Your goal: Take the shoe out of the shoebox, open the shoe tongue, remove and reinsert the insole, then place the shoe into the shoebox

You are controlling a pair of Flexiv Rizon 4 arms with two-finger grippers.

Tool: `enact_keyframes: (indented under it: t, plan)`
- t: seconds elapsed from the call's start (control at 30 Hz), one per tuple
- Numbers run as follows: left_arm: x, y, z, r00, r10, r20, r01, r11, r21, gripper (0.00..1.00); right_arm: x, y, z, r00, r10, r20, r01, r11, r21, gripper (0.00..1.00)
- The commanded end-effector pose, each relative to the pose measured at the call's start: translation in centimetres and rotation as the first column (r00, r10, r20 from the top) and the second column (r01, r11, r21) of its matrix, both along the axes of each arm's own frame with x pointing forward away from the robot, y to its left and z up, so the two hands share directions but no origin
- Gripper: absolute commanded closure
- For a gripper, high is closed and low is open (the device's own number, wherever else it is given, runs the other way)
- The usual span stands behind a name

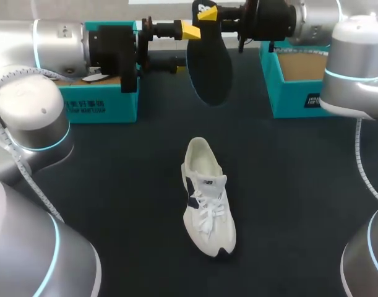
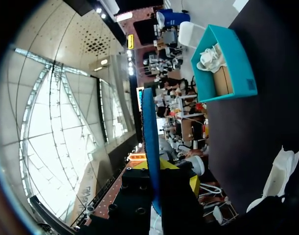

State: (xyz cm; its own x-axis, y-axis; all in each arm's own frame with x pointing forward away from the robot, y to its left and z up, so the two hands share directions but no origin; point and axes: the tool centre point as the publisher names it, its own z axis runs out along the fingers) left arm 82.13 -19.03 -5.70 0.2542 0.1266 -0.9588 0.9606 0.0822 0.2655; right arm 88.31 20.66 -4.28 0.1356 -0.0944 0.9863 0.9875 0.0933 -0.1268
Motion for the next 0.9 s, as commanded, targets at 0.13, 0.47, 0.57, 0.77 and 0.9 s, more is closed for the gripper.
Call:
enact_keyframes:
  t: [0.13,0.47,0.57,0.77,0.9]
  plan:
    - [0.8,-0.7,-0.5,1.0,-0.015,0.0,0.015,1.0,0.005,0.52,0.3,1.1,-0.4,1.0,0.013,-0.003,-0.013,1.0,0.0,1.0]
    - [1.2,-1.0,-1.3,1.0,-0.019,-0.016,0.019,1.0,-0.002,0.8,-0.1,1.6,-0.7,1.0,0.02,-0.008,-0.02,1.0,-0.004,1.0]
    - [1.5,-1.0,-1.5,1.0,-0.019,-0.02,0.019,1.0,-0.007,0.84,-0.5,1.7,-0.8,1.0,0.026,-0.012,-0.026,1.0,-0.003,1.0]
    - [1.6,-1.1,-1.7,0.999,-0.024,-0.027,0.023,1.0,-0.011,1.0,-0.8,1.6,-1.0,0.999,0.026,-0.02,-0.026,1.0,0.016,0.98]
    - [1.2,-0.9,-1.8,0.999,-0.027,-0.034,0.027,1.0,-0.008,1.0,-0.5,0.4,-0.7,1.0,-0.012,0.016,0.011,0.999,0.034,0.0]
